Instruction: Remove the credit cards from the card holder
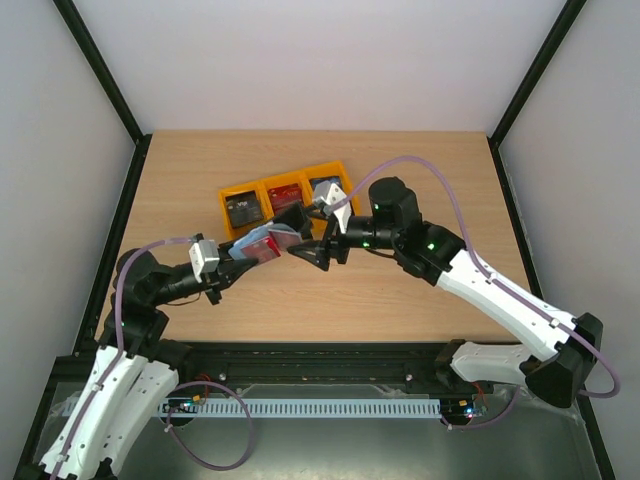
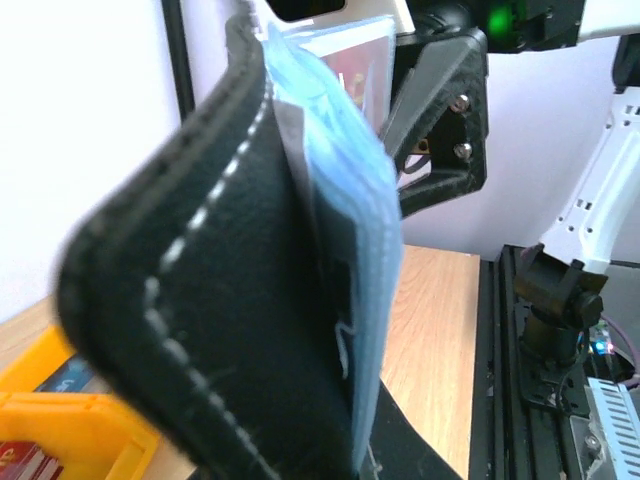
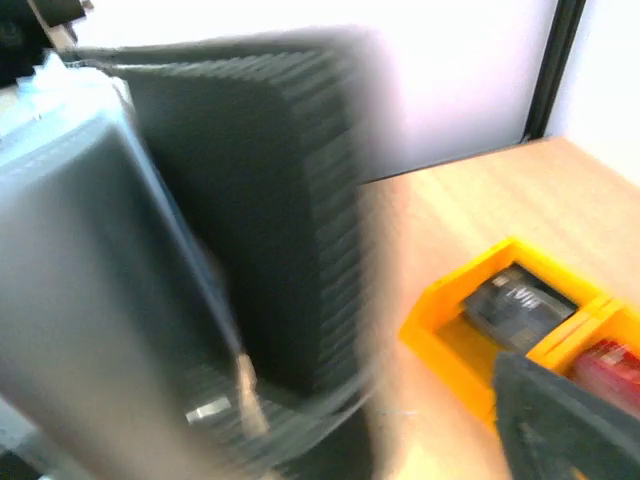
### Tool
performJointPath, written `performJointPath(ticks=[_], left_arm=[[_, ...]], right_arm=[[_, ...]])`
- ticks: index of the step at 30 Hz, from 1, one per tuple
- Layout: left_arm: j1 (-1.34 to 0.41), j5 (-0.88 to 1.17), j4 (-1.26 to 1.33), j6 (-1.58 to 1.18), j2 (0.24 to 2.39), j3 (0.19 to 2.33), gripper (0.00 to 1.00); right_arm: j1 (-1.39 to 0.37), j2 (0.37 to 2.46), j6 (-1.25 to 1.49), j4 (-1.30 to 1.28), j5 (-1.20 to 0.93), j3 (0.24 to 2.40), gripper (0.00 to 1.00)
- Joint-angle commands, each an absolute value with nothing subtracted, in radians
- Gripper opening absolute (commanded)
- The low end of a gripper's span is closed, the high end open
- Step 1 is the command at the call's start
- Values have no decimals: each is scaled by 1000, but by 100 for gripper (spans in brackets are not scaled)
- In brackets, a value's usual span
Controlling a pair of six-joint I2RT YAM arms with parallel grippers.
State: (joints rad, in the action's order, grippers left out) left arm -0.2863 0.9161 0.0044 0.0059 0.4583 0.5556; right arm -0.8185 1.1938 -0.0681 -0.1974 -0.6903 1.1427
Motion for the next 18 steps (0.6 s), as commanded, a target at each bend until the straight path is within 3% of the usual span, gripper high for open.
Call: performJointPath(ticks=[1,8,16,17,18], left_arm=[[-283,997,-45,145,456,613,2],[-283,1029,-154,301,461,649,2],[-284,1036,-205,356,457,658,2],[-284,1039,-202,355,456,657,2],[-284,1039,-198,352,456,655,2]], right_arm=[[-822,1148,-134,-242,-614,1169,99],[-822,1177,-203,-331,-610,1230,99],[-822,1185,-276,-403,-802,1271,99],[-822,1194,-276,-411,-828,1280,93],[-823,1205,-275,-420,-853,1290,79]])
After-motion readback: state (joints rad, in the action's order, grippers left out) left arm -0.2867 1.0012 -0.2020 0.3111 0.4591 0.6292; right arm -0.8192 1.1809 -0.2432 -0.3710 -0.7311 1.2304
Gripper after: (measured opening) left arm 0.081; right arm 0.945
